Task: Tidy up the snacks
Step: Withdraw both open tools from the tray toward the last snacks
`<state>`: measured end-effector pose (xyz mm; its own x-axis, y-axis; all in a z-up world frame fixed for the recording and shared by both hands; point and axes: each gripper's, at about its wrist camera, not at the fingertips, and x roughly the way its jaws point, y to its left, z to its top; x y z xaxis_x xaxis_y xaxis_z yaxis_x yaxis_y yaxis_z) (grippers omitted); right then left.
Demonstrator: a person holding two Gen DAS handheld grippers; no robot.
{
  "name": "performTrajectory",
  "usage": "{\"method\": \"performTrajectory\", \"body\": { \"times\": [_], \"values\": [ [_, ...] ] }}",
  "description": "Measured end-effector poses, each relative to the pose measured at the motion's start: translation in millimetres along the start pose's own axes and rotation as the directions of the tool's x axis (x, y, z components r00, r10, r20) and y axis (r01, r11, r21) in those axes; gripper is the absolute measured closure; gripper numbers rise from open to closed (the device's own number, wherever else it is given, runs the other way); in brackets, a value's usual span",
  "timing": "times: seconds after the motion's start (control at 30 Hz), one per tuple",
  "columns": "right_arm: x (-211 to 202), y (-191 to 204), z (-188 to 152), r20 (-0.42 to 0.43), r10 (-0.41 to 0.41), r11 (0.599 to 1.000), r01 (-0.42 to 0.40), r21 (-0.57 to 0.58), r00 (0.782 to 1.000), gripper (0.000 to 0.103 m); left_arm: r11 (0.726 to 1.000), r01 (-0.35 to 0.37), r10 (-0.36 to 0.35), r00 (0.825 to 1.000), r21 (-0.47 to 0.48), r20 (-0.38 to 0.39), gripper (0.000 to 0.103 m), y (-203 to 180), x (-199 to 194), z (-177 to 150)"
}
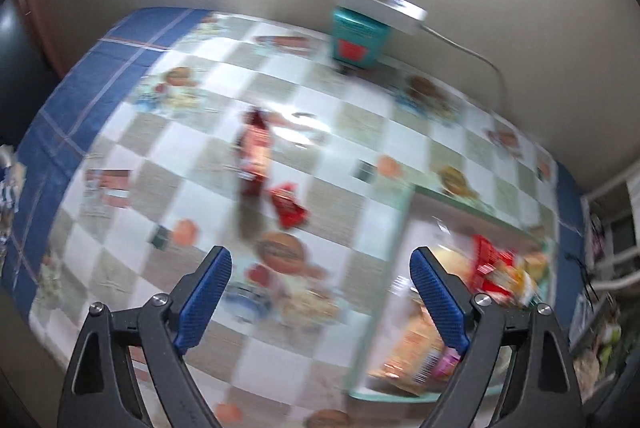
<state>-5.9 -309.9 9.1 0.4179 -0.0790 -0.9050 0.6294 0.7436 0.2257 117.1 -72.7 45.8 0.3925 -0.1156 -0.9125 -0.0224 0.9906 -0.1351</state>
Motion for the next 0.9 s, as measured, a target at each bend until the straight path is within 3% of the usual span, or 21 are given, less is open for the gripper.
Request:
{"method": "performTrajectory", "body": {
  "times": [0.17, 0.2, 0.27, 0.67, 0.9],
  "values": [
    [3.7, 35.9, -8.5, 0.018, 0.013, 0.997, -0.011, -0.077, 1.000, 0.019, 0.995, -0.054, 0.056, 0.998, -0.086, 0.022, 0.012, 45.3, 0.4, 14.3],
    [4.5, 40.8, -9.5, 0.022, 0.010, 0.996, -0.008, -0.088, 1.000, 0.011, 0.992, -0.059, 0.062, 0.998, -0.108, 0.025, 0.012, 54.6, 1.2, 16.9],
    [4.8, 54.4, -12.3, 0.037, 0.006, 0.993, -0.002, -0.114, 0.999, 0.002, 0.989, -0.059, 0.063, 0.998, -0.138, 0.027, 0.012, 67.8, 3.0, 20.3],
    [7.5, 122.6, -22.2, 0.118, 0.010, 0.967, 0.021, -0.255, 0.993, 0.002, 0.978, 0.026, -0.015, 0.998, -0.207, 0.053, 0.012, 108.6, 24.0, 45.5],
    [22.9, 166.3, -21.8, 0.138, 0.084, 0.944, -0.035, -0.329, 0.987, 0.004, 0.970, 0.098, -0.078, 0.992, -0.224, 0.094, 0.012, 125.1, 44.6, 55.8]
  ]
}}
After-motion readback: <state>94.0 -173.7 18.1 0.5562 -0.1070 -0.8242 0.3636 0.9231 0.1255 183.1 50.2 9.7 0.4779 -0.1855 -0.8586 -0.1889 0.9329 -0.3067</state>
